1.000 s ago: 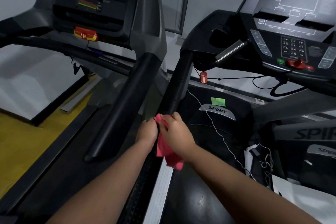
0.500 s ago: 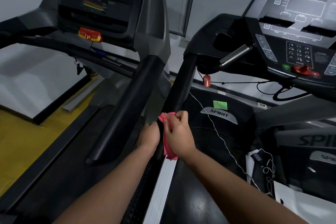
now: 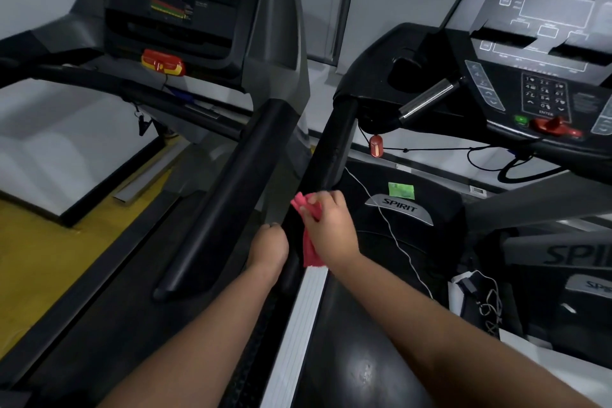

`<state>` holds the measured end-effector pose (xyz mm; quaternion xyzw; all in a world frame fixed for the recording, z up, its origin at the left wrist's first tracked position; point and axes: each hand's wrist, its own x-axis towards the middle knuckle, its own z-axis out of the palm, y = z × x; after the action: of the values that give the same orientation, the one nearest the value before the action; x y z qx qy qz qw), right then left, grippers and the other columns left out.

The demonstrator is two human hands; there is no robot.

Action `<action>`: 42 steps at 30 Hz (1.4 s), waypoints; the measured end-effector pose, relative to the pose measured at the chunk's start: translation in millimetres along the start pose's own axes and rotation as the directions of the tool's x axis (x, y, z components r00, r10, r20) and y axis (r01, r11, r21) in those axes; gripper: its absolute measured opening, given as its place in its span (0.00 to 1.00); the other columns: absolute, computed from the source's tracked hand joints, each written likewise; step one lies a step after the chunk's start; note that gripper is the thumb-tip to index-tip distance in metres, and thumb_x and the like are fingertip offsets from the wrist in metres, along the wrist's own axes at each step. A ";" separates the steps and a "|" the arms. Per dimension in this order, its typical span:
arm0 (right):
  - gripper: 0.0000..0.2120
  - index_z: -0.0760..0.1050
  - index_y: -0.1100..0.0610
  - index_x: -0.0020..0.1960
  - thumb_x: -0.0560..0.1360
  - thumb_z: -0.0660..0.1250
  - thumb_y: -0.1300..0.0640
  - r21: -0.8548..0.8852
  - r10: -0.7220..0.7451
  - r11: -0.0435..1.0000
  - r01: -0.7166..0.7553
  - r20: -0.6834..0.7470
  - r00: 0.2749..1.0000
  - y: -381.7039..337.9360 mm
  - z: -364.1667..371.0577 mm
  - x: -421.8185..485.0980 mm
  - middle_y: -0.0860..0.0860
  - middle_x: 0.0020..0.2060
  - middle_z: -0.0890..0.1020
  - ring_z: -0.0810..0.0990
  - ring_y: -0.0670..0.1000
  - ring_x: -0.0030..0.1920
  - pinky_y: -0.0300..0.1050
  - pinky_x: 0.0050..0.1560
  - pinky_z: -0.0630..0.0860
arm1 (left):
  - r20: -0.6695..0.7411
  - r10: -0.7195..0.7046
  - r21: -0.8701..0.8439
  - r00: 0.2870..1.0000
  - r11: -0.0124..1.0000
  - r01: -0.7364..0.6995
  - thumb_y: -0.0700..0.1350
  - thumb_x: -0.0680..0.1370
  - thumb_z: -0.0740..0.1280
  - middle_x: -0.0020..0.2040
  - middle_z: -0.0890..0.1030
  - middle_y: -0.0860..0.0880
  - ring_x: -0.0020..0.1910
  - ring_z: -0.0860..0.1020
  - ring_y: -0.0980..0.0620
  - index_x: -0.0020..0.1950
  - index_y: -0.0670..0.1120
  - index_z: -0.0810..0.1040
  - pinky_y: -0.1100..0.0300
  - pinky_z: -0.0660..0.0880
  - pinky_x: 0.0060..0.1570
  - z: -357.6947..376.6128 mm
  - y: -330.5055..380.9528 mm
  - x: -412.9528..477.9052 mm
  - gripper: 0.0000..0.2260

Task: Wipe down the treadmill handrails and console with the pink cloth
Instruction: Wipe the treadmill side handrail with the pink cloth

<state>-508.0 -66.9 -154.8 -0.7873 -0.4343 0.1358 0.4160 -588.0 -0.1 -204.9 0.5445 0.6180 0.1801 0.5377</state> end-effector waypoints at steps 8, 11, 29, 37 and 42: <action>0.13 0.84 0.53 0.45 0.75 0.61 0.50 -0.343 -0.255 0.906 0.248 0.024 0.967 -2.3 18.2 -28.4 0.48 0.45 0.80 0.75 0.52 0.45 0.45 0.45 0.72 | -0.006 0.031 -0.169 1.000 0.985 -0.032 0.40 0.81 0.56 0.49 0.80 0.38 0.48 0.77 0.43 0.51 0.36 0.78 0.59 0.67 0.37 -4.4 -6.3 -3.9 0.12; 0.14 0.81 0.52 0.34 0.71 0.59 0.52 -0.442 -0.332 0.831 0.336 0.090 0.939 -3.1 30.4 -13.6 0.46 0.34 0.81 0.75 0.50 0.39 0.46 0.42 0.70 | -0.068 0.015 -0.285 0.998 0.958 -0.034 0.39 0.81 0.55 0.58 0.77 0.34 0.52 0.77 0.40 0.59 0.33 0.75 0.58 0.69 0.47 -5.8 -9.1 -7.0 0.14; 0.17 0.73 0.57 0.63 0.81 0.51 0.55 -0.664 -0.061 0.645 0.378 0.449 0.891 -28.1 36.7 3.7 0.55 0.65 0.72 0.57 0.56 0.74 0.59 0.73 0.43 | -0.189 -0.065 -0.487 0.980 0.873 -0.036 0.45 0.80 0.56 0.52 0.80 0.47 0.50 0.77 0.46 0.57 0.46 0.77 0.53 0.73 0.52 -16.2 -2.4 -27.2 0.12; 0.09 0.74 0.53 0.56 0.81 0.56 0.58 0.329 0.012 0.944 0.016 -0.081 0.997 20.5 40.6 -35.9 0.33 0.58 0.64 0.63 0.43 0.69 0.37 0.69 0.60 | -0.058 0.054 -0.067 0.997 0.996 -0.058 0.56 0.81 0.52 0.61 0.77 0.43 0.59 0.75 0.43 0.65 0.44 0.73 0.53 0.68 0.56 -8.1 13.0 -24.5 0.21; 0.07 0.67 0.47 0.50 0.81 0.54 0.58 0.552 0.380 0.800 -0.234 -0.164 0.910 19.2 50.0 -36.9 0.43 0.53 0.70 0.72 0.49 0.58 0.45 0.62 0.69 | 0.020 0.024 0.038 1.000 0.999 -0.025 0.55 0.81 0.52 0.66 0.74 0.43 0.64 0.72 0.42 0.69 0.43 0.70 0.50 0.68 0.64 -3.1 10.4 -14.2 0.23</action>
<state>-547.4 -74.8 -205.9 -0.7161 -0.1866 0.2071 0.6399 -588.1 -7.7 -188.7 0.5639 0.6096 0.1694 0.5307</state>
